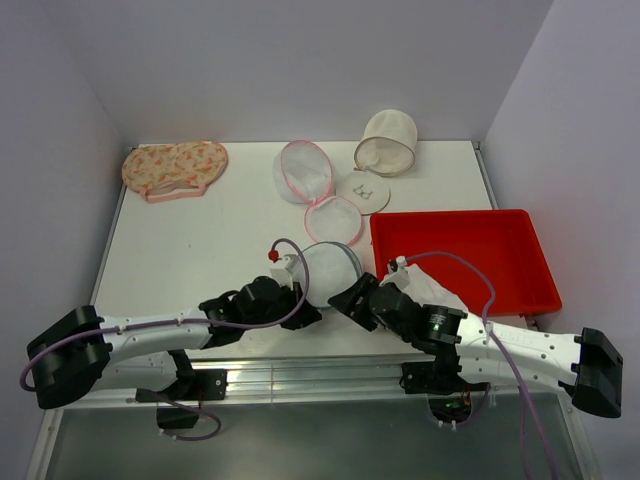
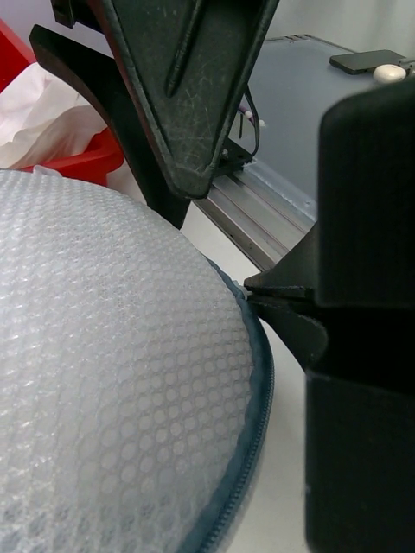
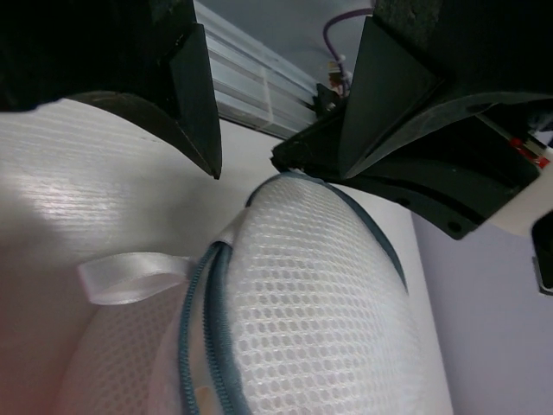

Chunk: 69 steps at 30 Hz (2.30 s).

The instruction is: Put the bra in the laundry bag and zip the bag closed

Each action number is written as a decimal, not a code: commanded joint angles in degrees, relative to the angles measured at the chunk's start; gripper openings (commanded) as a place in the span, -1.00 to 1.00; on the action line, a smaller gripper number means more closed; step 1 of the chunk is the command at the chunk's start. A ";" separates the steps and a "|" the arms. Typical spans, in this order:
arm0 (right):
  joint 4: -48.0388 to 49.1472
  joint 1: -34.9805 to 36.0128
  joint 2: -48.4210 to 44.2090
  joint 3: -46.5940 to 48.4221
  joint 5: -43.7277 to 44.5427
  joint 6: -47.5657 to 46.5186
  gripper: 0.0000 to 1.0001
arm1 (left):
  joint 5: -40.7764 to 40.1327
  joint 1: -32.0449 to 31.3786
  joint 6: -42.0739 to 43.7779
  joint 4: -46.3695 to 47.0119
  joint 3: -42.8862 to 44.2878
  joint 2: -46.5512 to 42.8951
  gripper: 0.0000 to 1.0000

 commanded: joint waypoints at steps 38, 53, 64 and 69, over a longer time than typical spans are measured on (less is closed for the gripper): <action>3.41 -20.73 26.55 28.75 -26.29 -44.73 -0.79 | -26.49 4.32 -17.02 -38.64 -1.62 -24.55 -1.00; -4.41 -23.12 39.21 42.28 -26.13 -50.80 -0.14 | -24.22 2.66 -12.73 -28.65 -1.88 -23.19 -1.00; -9.44 -17.67 26.04 35.63 -21.82 -39.74 0.23 | -22.64 0.98 -9.65 -17.22 2.42 -13.15 -1.00; -6.19 -12.84 19.36 26.75 -19.71 -31.14 0.29 | -20.36 0.81 -7.89 -14.14 3.65 -10.43 -1.00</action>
